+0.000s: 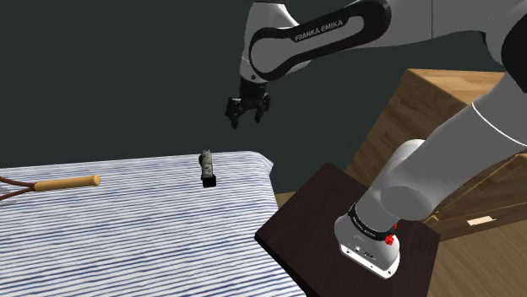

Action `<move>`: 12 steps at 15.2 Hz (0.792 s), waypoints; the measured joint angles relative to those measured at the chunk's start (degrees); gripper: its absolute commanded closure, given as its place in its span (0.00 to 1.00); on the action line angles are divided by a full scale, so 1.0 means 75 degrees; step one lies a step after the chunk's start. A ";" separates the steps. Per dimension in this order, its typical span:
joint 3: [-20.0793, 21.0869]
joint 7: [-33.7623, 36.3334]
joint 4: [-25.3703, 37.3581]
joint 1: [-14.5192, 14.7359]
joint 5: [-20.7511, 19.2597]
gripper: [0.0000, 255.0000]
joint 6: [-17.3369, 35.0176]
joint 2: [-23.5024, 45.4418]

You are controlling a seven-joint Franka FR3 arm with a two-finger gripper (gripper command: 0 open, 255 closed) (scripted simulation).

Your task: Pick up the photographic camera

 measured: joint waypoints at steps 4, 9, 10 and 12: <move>0.0167 0.0301 0.0441 0.0060 -0.0182 0.00 0.0703 0.1234; 0.0318 0.0830 0.1125 0.0246 -0.0511 0.00 0.1345 0.2669; 0.0309 0.0875 0.1240 0.0262 -0.0575 0.00 0.1457 0.2932; 0.0284 0.1012 0.1630 0.0324 -0.0728 0.00 0.1620 0.3539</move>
